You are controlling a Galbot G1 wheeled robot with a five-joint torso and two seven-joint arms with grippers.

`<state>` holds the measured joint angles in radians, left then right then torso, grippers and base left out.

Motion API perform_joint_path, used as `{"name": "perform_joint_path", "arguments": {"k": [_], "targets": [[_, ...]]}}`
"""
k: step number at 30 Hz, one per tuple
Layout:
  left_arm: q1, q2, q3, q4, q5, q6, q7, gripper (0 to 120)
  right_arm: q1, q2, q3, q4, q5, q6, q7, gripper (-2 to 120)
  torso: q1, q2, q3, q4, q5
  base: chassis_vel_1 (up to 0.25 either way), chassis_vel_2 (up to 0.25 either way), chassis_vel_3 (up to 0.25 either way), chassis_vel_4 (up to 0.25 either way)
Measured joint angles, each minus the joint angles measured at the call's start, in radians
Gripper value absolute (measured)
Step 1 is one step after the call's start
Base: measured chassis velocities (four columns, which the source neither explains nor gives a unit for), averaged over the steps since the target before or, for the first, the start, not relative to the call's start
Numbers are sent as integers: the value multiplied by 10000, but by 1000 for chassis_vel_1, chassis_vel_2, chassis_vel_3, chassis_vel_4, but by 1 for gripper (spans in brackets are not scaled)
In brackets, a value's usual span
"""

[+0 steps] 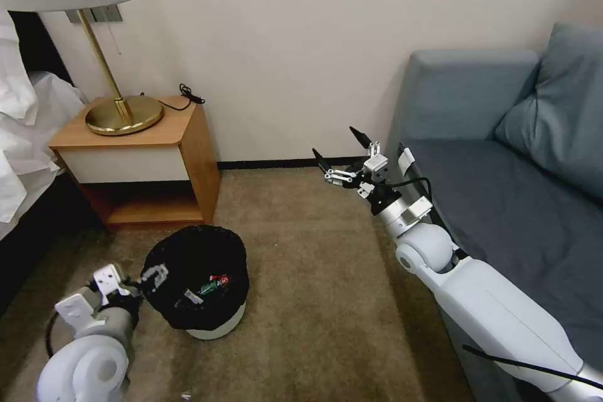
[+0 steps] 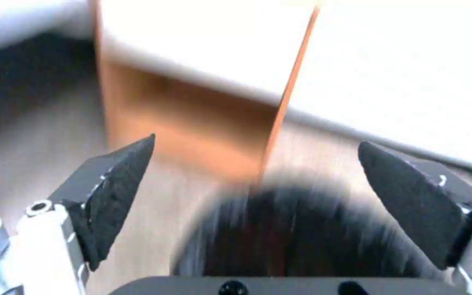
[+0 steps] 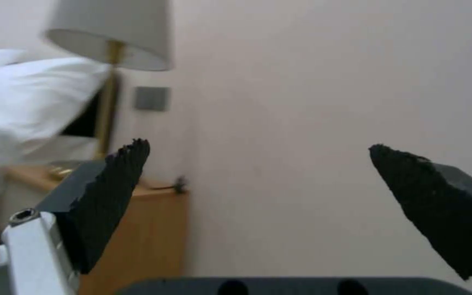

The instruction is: Pick up the trash bin, then pick up the garbage on the floor and place it into the trash bin.

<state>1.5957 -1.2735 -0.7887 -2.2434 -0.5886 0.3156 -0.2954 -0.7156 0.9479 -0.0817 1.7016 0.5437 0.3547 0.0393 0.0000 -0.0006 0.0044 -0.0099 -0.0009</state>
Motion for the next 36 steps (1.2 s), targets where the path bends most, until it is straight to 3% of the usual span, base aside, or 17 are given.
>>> {"name": "perform_joint_path", "arguments": {"k": [1,2,3,5,9,11,13,18,22,36], "targets": [[0,0,0,0,0,0,0,100,0,0,0,0,0,0,0,100,0,0,0,0,0,0,0,0,0],[24,88,-97,-215,1118,-1110,1061,100,-263,175,462,125,-179,-418,738,100,0,0,0,1,0,0,0,0,0],[24,88,-97,-215,1118,-1110,1061,100,-263,175,462,125,-179,-418,738,100,0,0,0,1,0,0,0,0,0],[-304,187,-120,-80,2469,-2390,1827,100,-1370,729,1704,578,-745,-1316,1979,100,1,0,0,-9,1,0,0,0,0],[-558,144,-2,141,2960,-2915,1906,100,-2129,1046,2434,961,-1133,-1773,2320,100,1,0,0,-10,0,0,0,0,0],[-832,-49,103,469,3577,-3664,1955,100,-3326,1400,3277,1565,-1513,-2178,2498,100,0,-1,0,-13,0,0,0,0,0],[-889,-122,155,560,3670,-3852,1986,100,-3758,1498,3492,1783,-1623,-2276,2572,100,0,-1,0,-1,0,0,0,0,0],[-1026,-178,348,705,3455,-3914,1998,100,-4892,1497,4289,2323,-1967,-2453,2526,100,0,0,0,-8,0,0,0,0,0],[-1079,-169,444,973,3519,-4005,2055,100,-5929,1058,4904,2858,-1957,-2567,2470,100,0,0,0,-7,-3,0,0,0,0],[-894,-71,584,886,2481,-3850,2147,100,-6227,1183,4912,3240,-1750,-2548,2403,100,1,0,0,-4,-1,0,0,0,0]]}}
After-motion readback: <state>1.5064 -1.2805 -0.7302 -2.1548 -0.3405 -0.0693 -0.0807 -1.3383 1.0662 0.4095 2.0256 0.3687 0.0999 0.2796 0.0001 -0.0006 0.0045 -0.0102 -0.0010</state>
